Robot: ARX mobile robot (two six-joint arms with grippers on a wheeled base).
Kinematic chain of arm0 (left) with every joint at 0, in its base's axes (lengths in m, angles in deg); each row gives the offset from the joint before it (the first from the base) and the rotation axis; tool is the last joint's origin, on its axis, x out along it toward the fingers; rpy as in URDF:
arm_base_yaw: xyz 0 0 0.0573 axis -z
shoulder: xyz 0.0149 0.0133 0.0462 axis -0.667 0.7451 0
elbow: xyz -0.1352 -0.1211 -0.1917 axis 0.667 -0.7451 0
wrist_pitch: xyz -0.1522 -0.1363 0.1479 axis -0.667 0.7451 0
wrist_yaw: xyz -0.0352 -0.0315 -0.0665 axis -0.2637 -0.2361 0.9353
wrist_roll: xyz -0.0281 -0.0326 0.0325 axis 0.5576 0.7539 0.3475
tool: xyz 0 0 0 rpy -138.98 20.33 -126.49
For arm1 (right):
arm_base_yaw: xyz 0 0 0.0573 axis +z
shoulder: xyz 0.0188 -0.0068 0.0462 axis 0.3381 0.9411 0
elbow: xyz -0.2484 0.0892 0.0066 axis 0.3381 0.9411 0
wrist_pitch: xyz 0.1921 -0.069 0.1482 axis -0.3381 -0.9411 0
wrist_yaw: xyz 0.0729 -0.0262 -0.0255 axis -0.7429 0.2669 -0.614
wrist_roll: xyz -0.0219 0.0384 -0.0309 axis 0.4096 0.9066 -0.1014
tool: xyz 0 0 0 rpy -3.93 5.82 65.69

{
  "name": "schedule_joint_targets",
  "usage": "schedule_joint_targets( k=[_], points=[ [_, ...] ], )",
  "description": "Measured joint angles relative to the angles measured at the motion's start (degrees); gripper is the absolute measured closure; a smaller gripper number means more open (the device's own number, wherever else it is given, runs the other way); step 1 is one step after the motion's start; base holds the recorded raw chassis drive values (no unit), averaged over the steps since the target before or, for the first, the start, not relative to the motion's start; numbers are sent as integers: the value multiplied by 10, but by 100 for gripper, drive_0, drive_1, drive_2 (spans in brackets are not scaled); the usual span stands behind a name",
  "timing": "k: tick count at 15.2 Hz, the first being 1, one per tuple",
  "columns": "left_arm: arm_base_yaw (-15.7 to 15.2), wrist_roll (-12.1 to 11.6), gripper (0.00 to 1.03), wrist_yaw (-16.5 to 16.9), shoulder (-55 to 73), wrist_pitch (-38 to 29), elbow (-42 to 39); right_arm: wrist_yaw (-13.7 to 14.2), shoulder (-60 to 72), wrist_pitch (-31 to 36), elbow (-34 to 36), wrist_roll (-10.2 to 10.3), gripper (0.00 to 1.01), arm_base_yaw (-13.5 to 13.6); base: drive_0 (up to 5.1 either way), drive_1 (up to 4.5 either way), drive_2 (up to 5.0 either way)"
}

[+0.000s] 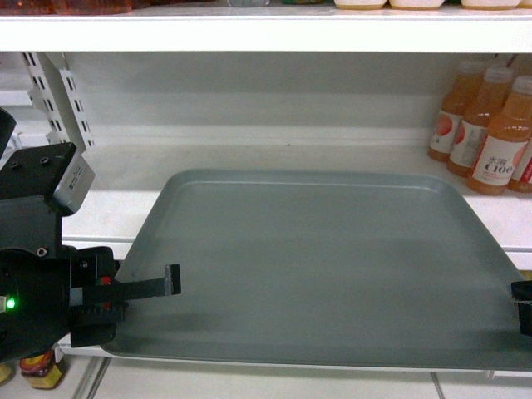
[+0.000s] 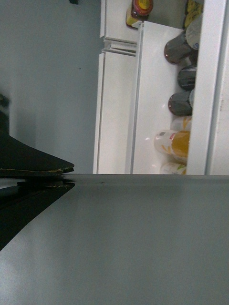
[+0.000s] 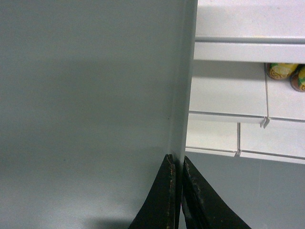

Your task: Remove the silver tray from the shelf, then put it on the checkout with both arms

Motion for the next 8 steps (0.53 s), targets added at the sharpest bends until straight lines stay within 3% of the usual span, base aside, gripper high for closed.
schedule_joint_targets(
  k=[8],
  points=[
    [0,-3,101,-1,-2,0,0,0,-3,0,0,1,99,0,10,-419,438]
  ],
)
